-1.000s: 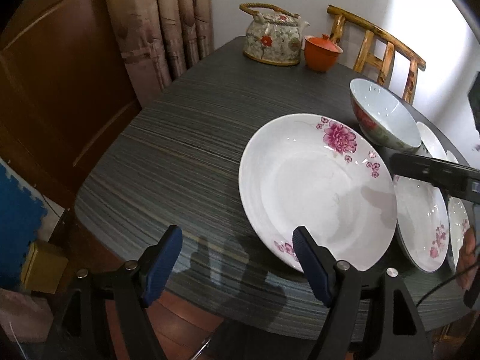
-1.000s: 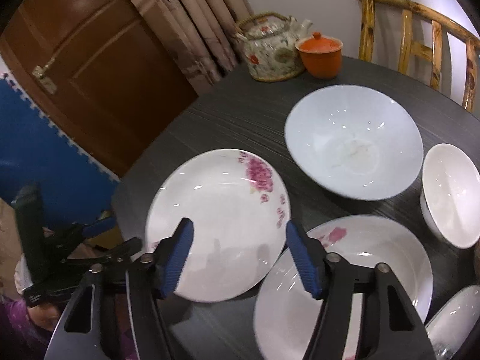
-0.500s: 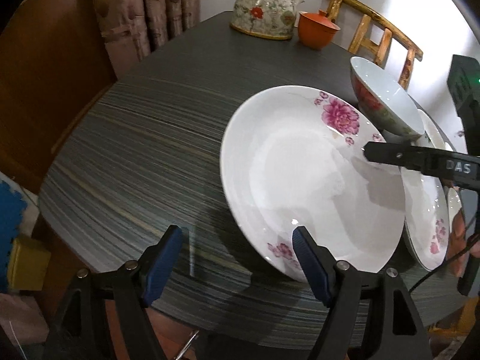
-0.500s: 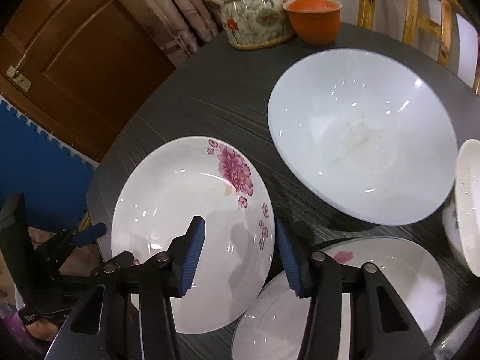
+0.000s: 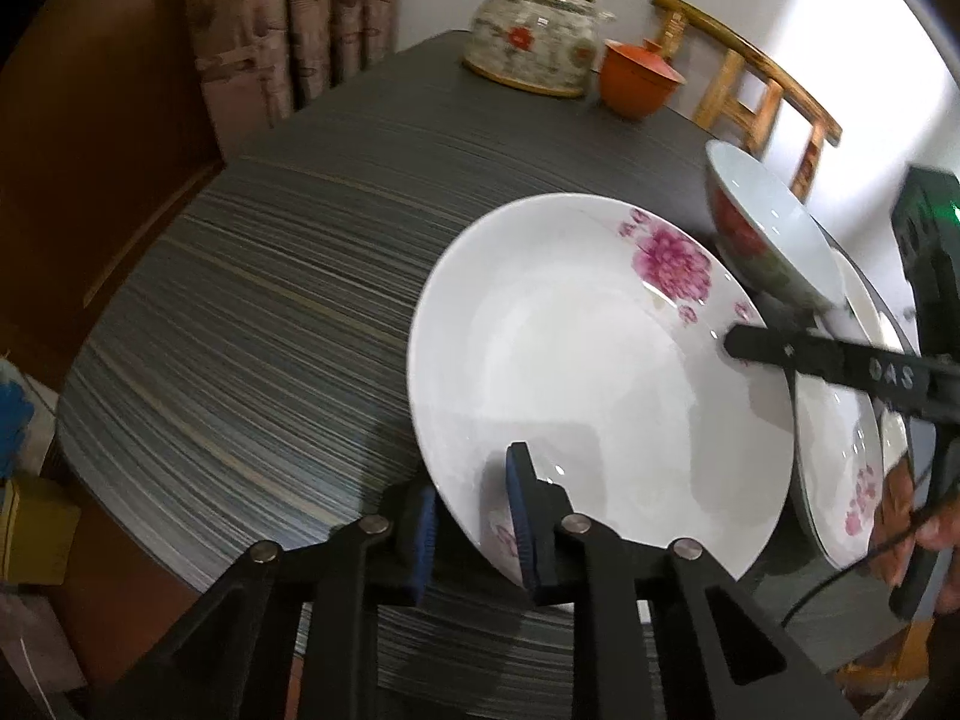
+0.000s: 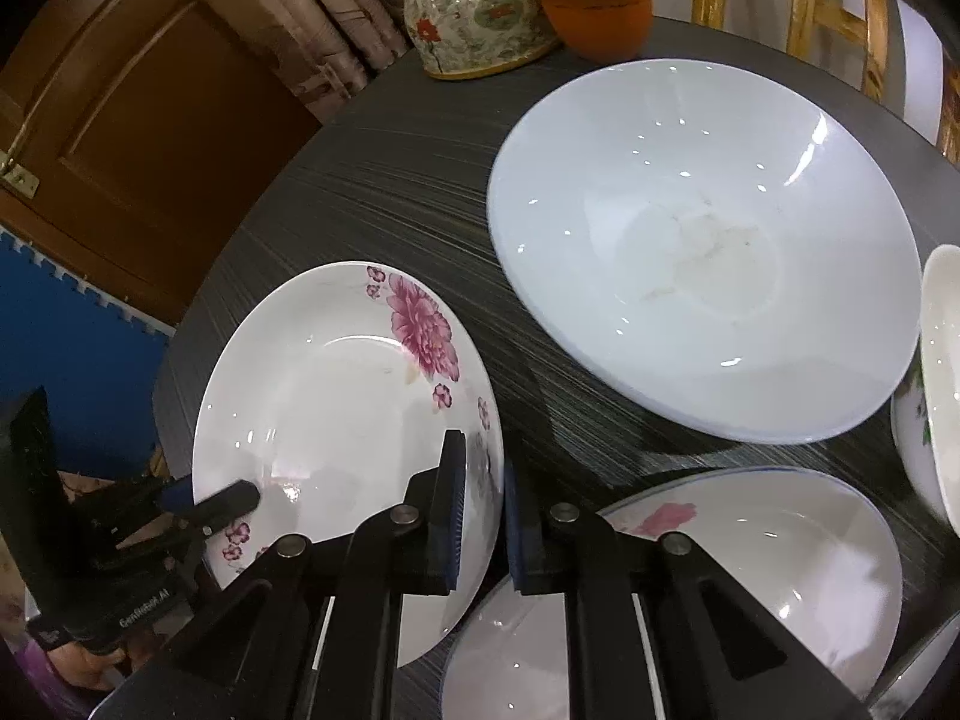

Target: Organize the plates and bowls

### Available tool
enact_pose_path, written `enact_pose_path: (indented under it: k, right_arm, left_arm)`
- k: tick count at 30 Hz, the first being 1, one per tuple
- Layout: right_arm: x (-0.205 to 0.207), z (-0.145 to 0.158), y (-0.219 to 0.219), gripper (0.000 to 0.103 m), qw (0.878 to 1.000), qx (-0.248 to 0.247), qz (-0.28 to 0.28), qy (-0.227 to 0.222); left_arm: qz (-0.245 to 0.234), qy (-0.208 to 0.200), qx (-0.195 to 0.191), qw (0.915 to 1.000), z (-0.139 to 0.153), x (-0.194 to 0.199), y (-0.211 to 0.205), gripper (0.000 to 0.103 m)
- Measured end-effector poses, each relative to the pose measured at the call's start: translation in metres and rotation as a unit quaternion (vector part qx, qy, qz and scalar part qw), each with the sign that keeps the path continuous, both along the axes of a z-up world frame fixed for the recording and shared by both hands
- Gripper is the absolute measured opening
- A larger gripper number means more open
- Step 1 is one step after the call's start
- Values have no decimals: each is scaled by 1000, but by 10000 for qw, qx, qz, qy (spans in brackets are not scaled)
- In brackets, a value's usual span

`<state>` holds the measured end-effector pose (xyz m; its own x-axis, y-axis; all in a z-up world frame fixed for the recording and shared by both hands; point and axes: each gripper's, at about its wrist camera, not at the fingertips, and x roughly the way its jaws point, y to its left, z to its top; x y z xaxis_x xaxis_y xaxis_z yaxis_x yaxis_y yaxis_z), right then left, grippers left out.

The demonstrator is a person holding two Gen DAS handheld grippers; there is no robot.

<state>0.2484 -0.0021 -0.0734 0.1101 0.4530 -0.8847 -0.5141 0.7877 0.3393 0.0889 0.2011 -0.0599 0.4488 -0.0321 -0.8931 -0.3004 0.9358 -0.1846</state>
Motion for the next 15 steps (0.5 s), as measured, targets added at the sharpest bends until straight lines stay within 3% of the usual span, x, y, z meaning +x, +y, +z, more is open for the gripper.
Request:
enact_pose_path:
  k: [15]
  right_arm:
    - [6, -1, 39, 12, 9997, 255, -24, 51]
  left_arm:
    - [457, -66, 180, 9988, 3, 6, 33, 18]
